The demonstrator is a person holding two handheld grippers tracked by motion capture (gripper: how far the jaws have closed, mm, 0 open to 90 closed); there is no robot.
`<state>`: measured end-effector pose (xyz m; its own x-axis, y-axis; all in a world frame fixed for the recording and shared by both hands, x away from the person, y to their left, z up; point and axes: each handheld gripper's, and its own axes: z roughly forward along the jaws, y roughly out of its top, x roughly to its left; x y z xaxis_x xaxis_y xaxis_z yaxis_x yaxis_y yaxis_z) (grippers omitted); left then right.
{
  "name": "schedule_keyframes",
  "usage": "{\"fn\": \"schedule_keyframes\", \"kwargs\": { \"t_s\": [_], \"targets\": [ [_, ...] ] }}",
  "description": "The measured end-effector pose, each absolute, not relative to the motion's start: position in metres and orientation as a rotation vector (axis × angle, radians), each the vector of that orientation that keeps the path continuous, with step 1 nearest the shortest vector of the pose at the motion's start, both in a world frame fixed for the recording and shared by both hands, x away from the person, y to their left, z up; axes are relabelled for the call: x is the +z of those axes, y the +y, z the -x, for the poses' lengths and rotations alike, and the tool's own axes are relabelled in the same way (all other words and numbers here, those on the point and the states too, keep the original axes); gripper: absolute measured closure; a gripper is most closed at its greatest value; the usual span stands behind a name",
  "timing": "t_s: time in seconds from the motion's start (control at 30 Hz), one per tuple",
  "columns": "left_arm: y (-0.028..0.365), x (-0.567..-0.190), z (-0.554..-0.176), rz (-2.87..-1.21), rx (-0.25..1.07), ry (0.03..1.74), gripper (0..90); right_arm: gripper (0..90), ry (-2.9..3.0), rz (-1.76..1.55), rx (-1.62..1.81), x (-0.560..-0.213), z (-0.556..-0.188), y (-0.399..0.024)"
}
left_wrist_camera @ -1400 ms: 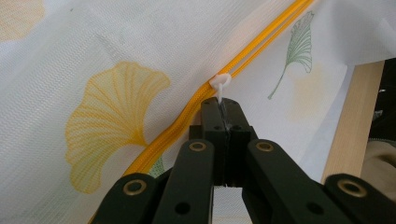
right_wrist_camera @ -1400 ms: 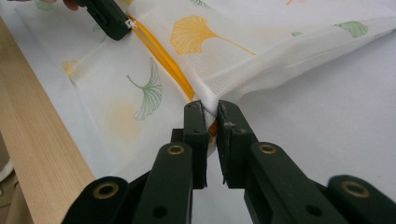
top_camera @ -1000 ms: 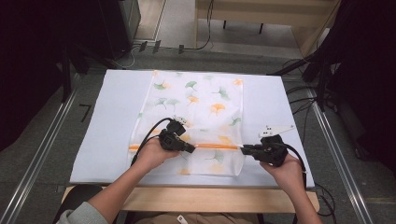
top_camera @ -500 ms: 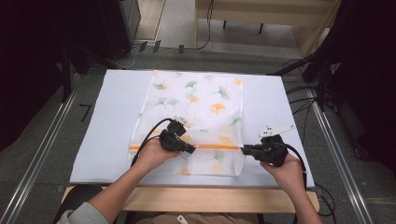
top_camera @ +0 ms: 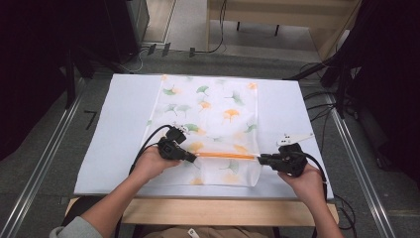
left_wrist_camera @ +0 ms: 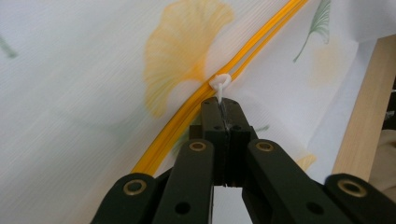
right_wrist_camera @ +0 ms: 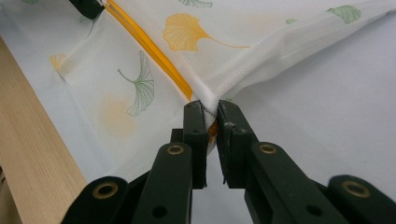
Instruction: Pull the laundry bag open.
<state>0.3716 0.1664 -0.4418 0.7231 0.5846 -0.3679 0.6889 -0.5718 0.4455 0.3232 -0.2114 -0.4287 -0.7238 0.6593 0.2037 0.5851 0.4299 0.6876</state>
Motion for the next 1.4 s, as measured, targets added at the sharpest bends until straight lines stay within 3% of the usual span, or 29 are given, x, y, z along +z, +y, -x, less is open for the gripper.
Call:
{"fn": "schedule_keyframes", "kwargs": {
  "t_s": [1.4],
  "targets": [
    [0.192,-0.438,-0.37,-2.323,-0.245,1.002,90.0,84.4,2.584,-1.121,1.173,-0.428,-0.323,-0.208]
  ]
}}
